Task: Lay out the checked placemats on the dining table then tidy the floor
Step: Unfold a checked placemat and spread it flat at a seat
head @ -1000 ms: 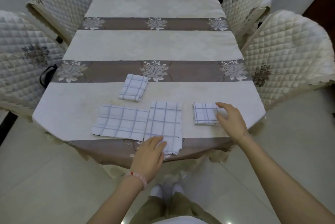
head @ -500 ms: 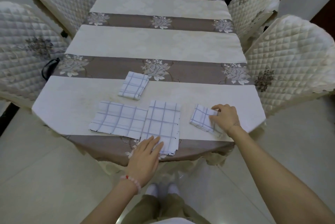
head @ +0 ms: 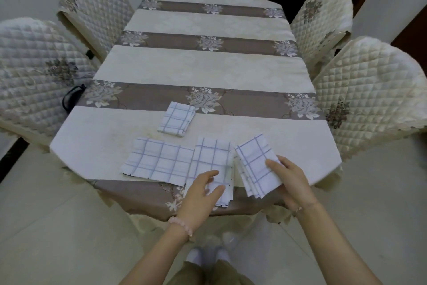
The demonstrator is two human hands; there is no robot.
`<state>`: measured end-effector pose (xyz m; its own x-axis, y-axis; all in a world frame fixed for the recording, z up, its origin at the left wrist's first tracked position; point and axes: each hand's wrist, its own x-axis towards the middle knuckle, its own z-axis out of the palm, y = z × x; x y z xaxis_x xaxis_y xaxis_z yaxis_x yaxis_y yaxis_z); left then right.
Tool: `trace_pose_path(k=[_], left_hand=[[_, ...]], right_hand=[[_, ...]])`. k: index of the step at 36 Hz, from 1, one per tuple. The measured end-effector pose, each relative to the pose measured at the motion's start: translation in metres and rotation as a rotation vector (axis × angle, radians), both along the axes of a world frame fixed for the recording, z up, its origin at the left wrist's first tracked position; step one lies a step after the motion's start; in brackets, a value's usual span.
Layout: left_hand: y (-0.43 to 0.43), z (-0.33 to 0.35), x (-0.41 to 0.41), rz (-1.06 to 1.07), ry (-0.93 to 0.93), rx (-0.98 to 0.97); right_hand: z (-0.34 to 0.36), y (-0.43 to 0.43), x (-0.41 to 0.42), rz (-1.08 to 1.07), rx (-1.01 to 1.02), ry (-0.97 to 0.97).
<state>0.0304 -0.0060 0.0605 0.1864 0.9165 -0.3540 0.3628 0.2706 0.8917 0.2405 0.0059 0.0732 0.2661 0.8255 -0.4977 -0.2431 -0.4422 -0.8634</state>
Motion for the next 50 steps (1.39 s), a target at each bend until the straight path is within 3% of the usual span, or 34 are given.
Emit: trace_pose_path(k=[3, 7, 12, 16, 20, 25, 30, 45, 50], left_hand=[[0.004, 0.013, 0.009, 0.003, -0.274, -0.223], [0.002, 0.021, 0.014, 0.141, -0.457, -0.325], [0.000, 0.017, 0.010, 0.302, -0.446, -0.339], [-0.006, 0.017, 0.005, 0.369, -0.432, -0.260], [-0.007, 0.017, 0.001, 0.396, -0.362, -0.154], [-0.009, 0.020, -0.003, 0.344, -0.312, -0.072], [-0.009, 0.022, -0.007, 0.343, -0.399, -0.189], [-0.004, 0.014, -0.012, 0.406, -0.455, -0.220], [0.007, -0.001, -0.032, 0.548, -0.402, -0.160]], right_hand=[[-0.004, -0.009, -0.020, 0.001, -0.023, 0.103], [-0.011, -0.018, -0.040, -0.020, -0.049, 0.204], [-0.012, -0.027, -0.056, 0.005, -0.070, 0.136], [-0.014, -0.033, -0.062, 0.071, -0.069, -0.219], [-0.011, -0.039, -0.069, 0.148, 0.113, -0.469], [0.000, -0.037, -0.082, 0.251, 0.140, -0.289], [0.006, -0.037, -0.091, 0.365, 0.141, -0.198], [-0.003, -0.033, -0.087, 0.299, 0.090, -0.278], [-0.003, -0.025, -0.076, 0.168, 0.026, -0.162]])
